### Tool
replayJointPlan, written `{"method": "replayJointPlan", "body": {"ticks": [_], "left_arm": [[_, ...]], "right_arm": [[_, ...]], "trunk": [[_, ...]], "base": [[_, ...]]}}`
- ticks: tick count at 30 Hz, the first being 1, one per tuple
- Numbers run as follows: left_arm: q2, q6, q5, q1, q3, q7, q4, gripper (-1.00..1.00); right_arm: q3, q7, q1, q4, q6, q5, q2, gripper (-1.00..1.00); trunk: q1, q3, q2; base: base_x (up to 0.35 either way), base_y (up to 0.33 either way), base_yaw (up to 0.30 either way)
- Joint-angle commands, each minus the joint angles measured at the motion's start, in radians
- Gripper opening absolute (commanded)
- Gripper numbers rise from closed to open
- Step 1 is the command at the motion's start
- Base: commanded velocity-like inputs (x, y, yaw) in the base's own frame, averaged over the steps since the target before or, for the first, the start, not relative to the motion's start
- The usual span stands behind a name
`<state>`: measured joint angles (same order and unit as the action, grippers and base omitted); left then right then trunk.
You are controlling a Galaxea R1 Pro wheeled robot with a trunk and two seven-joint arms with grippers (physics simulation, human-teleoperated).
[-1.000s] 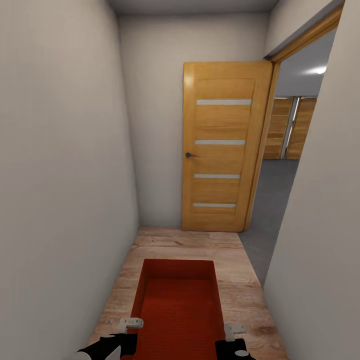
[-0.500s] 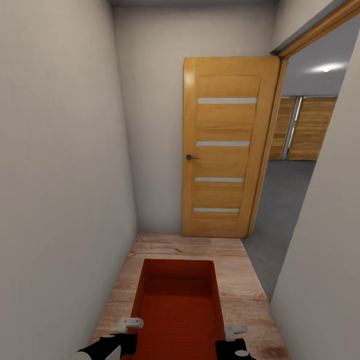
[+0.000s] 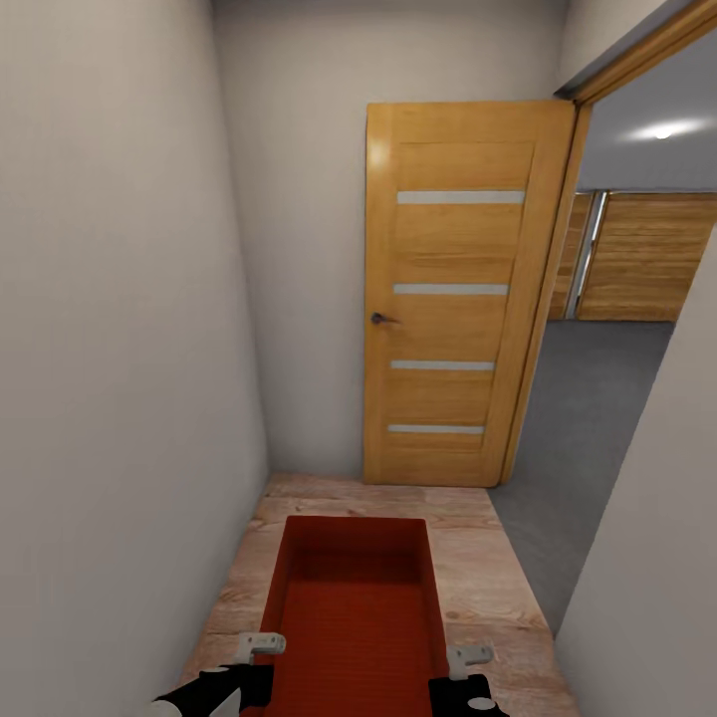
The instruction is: Move the two storage containers from the living room to the garage. In the garage, place one container on the floor and stack the other container on top of it (either order is fine).
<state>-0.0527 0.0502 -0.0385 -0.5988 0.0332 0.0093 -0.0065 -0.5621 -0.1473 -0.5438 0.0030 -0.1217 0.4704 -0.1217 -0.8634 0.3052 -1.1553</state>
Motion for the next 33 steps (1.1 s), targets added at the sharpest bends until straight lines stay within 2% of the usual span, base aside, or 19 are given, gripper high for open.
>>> {"method": "replayJointPlan", "body": {"ticks": [1, 33], "left_arm": [[0.004, 0.005, -0.009, -0.001, -0.002, 0.009, -0.001, -1.00], [0.004, 0.004, -0.009, -0.001, -0.002, 0.008, -0.001, -1.00]], "right_arm": [[-0.010, -0.005, -0.001, 0.002, -0.006, 0.016, 0.017, -1.00], [-0.010, -0.005, -0.001, 0.002, -0.006, 0.016, 0.017, -1.00]], "trunk": [[-0.001, 0.001, -0.001], [-0.001, 0.001, -0.001]], "base": [[0.325, 0.000, 0.000], [0.324, 0.000, 0.000]]}}
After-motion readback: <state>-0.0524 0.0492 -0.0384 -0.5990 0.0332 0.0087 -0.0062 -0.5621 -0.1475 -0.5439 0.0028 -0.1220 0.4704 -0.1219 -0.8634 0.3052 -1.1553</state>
